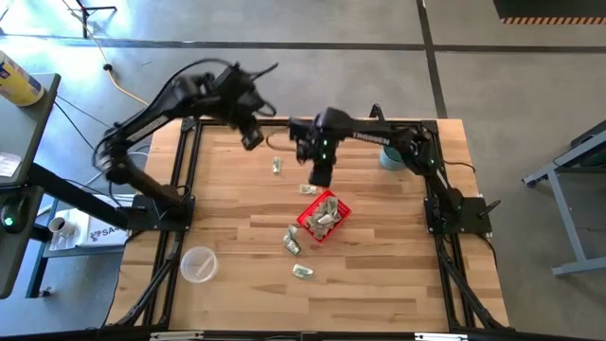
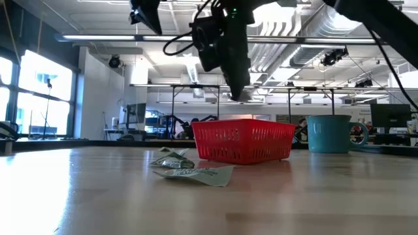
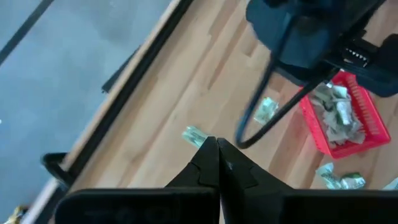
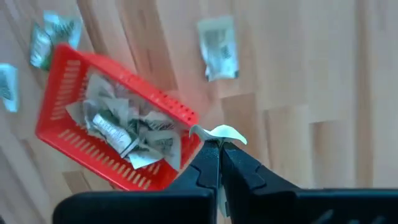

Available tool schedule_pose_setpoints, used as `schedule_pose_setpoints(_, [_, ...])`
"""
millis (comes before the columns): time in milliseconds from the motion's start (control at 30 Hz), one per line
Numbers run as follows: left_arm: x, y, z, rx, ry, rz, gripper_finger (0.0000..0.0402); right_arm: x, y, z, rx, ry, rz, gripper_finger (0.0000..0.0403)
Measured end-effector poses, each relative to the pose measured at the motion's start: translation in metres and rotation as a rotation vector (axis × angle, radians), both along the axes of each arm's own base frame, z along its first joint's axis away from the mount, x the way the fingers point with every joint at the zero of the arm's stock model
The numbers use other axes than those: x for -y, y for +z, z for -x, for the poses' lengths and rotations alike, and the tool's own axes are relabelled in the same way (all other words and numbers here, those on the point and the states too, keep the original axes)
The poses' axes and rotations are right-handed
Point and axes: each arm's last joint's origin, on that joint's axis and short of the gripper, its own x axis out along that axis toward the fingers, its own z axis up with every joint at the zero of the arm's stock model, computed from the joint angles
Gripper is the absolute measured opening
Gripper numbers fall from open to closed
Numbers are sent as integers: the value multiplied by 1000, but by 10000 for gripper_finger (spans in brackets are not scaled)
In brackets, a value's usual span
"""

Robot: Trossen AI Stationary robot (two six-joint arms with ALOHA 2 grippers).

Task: Pick and place items into bin
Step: Put the white stevia pack into the red bin

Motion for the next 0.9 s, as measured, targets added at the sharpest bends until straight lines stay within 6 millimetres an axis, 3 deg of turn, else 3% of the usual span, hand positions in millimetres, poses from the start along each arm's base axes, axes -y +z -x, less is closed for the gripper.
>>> schedule_pose_setpoints(133, [21, -34, 19, 43, 18, 28, 46, -37, -19, -2, -28, 32, 3, 2])
schedule_pose_setpoints(300, [44, -85, 41, 88, 71, 146, 66, -73, -59, 0, -70, 49, 3, 16])
schedule_pose_setpoints(533, [65, -129, 48, 161, 128, 280, 75, -104, -70, 2, -99, 18, 25, 80])
schedule_pose_setpoints(700, [76, -140, 35, 204, 70, 278, 82, -131, -58, 6, -99, 7, 201, 165])
schedule_pose_setpoints(900, [92, -160, 4, 119, -202, 67, 134, -180, -5, 28, 81, -70, 570, 265])
